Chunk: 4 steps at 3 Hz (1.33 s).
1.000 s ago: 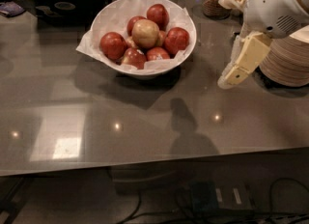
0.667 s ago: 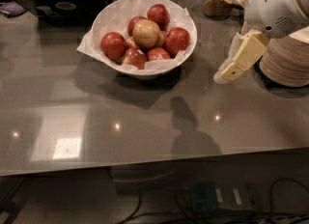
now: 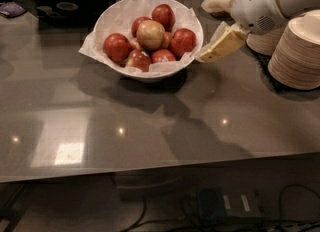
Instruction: Pick apple from white bowl
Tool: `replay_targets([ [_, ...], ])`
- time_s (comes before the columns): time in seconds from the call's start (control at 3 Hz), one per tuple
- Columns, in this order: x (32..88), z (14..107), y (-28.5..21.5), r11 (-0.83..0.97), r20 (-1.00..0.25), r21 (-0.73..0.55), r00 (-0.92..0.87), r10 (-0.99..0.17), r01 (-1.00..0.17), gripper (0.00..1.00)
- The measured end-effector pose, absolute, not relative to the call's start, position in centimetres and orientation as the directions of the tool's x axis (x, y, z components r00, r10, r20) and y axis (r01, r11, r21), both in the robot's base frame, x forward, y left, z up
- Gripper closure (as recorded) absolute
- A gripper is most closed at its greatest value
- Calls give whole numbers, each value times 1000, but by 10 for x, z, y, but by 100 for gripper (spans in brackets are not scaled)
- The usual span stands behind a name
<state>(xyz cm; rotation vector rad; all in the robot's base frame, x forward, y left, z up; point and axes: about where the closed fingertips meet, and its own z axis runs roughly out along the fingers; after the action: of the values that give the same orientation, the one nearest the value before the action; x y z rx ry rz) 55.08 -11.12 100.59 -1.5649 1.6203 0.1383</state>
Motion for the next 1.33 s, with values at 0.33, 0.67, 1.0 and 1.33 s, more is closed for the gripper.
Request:
replay_targets([
  [0.33, 574, 1004, -80, 145, -632, -474, 221, -743, -868, 21],
  [0.67, 597, 999, -51, 81, -631, -476, 276, -725, -876, 19],
  [1.0, 618, 992, -27, 26, -623, -482, 321, -713, -876, 18],
  [1.33, 635, 987, -12, -3, -615, -487, 346, -709, -873, 18],
])
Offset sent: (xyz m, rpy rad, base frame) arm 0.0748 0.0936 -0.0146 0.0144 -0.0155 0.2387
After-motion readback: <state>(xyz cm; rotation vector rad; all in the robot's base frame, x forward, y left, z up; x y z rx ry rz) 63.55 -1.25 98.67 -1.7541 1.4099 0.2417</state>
